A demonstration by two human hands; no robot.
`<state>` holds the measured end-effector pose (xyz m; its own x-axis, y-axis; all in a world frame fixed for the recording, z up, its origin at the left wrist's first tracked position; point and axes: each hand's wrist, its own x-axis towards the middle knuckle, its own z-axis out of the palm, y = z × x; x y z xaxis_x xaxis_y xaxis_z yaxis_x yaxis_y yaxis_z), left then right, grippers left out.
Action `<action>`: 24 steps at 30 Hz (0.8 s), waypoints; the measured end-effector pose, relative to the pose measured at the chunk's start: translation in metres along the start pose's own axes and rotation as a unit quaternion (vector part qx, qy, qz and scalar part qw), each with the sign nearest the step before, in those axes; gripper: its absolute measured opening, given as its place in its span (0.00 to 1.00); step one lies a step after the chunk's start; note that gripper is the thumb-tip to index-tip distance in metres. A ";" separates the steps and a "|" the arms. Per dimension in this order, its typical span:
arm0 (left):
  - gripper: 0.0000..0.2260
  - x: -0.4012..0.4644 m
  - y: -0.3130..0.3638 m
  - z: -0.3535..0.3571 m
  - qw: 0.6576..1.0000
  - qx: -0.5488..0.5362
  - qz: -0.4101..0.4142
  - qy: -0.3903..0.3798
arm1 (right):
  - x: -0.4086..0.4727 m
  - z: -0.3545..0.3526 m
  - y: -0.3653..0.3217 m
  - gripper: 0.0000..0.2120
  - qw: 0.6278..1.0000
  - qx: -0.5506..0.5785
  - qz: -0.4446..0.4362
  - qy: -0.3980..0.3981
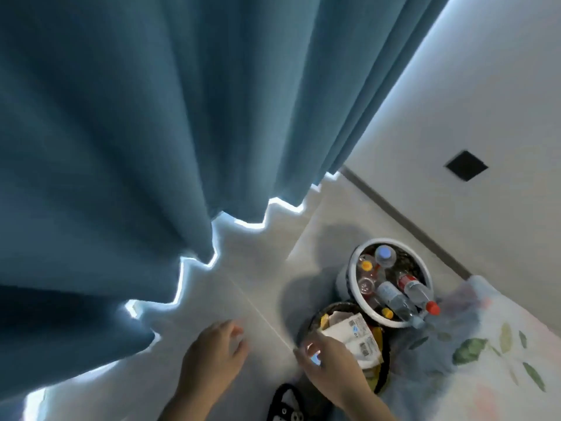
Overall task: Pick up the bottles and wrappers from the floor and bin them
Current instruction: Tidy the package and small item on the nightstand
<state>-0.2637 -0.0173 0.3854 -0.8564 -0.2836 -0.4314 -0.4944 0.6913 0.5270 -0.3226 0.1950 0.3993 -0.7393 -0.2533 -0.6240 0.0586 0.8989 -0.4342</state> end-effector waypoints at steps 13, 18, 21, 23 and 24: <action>0.08 -0.356 -0.410 -0.183 0.938 0.168 -0.248 0.173 | -0.140 0.305 -0.392 0.17 0.841 -0.353 -0.401 -0.086; 0.10 -0.535 -0.512 -0.207 0.888 0.091 -0.405 0.196 | -0.260 0.462 -0.491 0.15 0.741 -0.392 -0.524 -0.147; 0.13 -0.621 -0.542 -0.208 0.840 0.034 -0.492 0.226 | -0.333 0.538 -0.533 0.15 0.688 -0.387 -0.588 -0.176; 0.15 -0.665 -0.558 -0.202 0.806 0.017 -0.525 0.273 | -0.379 0.580 -0.557 0.16 0.653 -0.383 -0.621 -0.203; 0.16 -0.683 -0.566 -0.200 0.787 0.011 -0.540 0.299 | -0.399 0.600 -0.568 0.16 0.637 -0.377 -0.637 -0.217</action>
<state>0.5709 -0.3480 0.5286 0.1407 -0.9709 -0.1935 -0.9847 -0.1575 0.0741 0.3419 -0.4285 0.5052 0.3989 -0.8764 -0.2697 -0.8628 -0.2590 -0.4341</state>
